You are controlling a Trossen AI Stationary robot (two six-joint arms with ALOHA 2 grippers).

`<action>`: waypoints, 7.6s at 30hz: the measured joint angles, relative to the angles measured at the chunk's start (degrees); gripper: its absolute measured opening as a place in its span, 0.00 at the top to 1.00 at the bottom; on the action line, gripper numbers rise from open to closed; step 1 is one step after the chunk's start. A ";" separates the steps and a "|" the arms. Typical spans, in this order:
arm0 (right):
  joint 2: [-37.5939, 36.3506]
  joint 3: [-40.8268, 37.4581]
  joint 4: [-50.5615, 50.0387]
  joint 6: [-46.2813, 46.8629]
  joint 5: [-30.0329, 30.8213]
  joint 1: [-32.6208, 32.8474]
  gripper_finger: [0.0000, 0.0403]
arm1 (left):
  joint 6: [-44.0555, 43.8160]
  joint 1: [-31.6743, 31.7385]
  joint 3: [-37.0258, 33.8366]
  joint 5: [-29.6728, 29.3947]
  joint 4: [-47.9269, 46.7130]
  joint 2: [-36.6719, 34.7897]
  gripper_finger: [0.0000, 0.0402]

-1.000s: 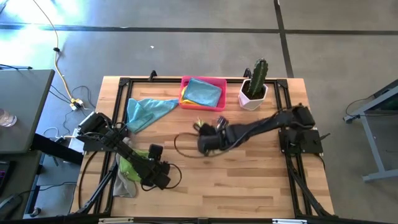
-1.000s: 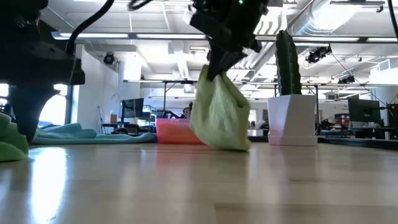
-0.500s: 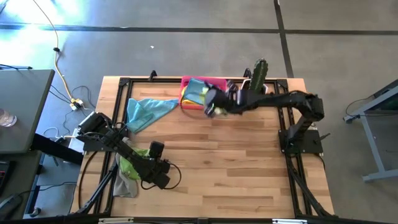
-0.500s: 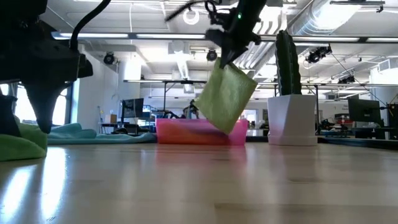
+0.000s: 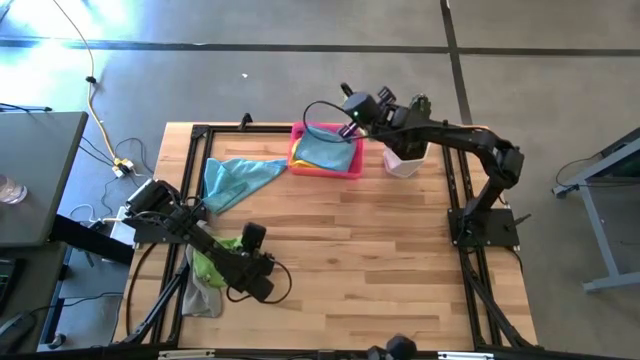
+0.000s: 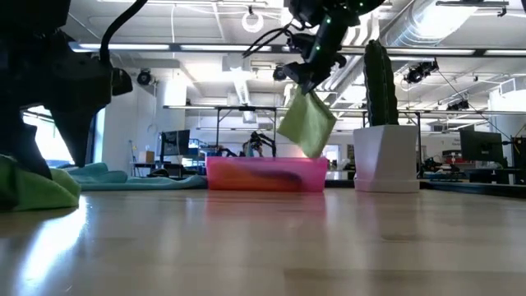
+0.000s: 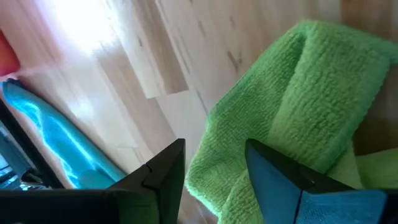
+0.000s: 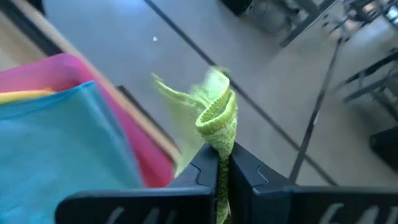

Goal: Fold microfiber towels
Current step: Put the light green microfiber cloth into the pink bin, then fold the green microfiber cloth on the table

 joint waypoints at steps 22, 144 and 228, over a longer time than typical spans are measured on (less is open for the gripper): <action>15.63 0.00 10.94 4.96 -11.28 6.28 1.00 | -2.16 0.00 0.02 -1.19 -0.33 0.00 0.61; 7.53 0.00 -9.14 42.03 15.45 63.51 0.60 | 24.03 6.01 8.83 17.06 52.71 -10.23 1.00; 13.02 0.00 -8.60 52.37 19.65 72.14 0.60 | 26.43 16.19 30.67 33.99 27.06 -6.02 1.00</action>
